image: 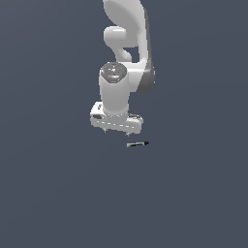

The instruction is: Pick up the object and move it to a goal position.

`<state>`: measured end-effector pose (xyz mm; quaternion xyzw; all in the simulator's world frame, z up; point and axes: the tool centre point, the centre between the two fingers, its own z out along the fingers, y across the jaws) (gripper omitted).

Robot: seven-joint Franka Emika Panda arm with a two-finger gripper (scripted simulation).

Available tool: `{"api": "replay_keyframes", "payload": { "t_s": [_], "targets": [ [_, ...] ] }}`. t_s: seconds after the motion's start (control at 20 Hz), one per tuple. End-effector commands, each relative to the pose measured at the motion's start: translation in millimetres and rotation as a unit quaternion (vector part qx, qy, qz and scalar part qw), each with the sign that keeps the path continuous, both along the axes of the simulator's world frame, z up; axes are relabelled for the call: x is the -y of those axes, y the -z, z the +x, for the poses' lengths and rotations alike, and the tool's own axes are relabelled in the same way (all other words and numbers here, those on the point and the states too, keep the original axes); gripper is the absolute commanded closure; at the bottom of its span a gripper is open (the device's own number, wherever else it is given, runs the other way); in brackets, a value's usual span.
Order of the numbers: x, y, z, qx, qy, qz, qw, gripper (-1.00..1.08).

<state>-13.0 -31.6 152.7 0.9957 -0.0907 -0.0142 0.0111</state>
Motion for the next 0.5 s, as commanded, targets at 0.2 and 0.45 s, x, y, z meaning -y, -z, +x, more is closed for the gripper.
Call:
{"api": "replay_keyframes", "payload": {
  "t_s": [0.2,0.45],
  "targets": [
    [-14,11,-1,0.002,0.068,0.001,0.9977,-0.92],
    [-25,20,-1,0.004,0.129,0.002,0.9917,-0.92]
  ]
}}
